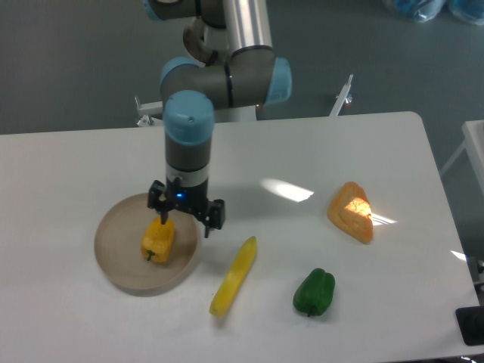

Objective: Pick up the yellow pepper from the plate
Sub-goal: 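Lower the open gripper around the yellow pepper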

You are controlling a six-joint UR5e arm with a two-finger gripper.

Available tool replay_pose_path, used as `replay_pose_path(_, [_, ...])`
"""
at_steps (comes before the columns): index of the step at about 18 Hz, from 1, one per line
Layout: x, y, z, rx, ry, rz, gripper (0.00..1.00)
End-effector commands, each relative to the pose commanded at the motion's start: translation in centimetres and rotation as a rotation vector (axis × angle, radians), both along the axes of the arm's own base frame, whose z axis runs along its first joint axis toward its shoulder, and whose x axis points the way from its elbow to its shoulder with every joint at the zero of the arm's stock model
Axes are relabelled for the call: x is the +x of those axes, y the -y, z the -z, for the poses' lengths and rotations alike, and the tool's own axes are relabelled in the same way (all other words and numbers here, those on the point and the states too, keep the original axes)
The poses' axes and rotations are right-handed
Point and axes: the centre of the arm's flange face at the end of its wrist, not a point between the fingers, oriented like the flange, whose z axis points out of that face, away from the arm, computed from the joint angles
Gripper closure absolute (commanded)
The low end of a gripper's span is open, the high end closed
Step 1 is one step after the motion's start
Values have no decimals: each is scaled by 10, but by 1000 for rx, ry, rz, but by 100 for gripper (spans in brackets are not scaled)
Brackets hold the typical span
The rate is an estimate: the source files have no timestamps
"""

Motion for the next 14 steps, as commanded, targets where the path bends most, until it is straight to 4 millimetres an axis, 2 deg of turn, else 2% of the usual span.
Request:
replay_pose_path(7, [24, -4, 14, -9, -2, 39, 0])
replay_pose_path(11, [23, -8, 28, -17, -4, 41, 0])
replay_pose_path(14, [26, -8, 29, -18, -2, 44, 0])
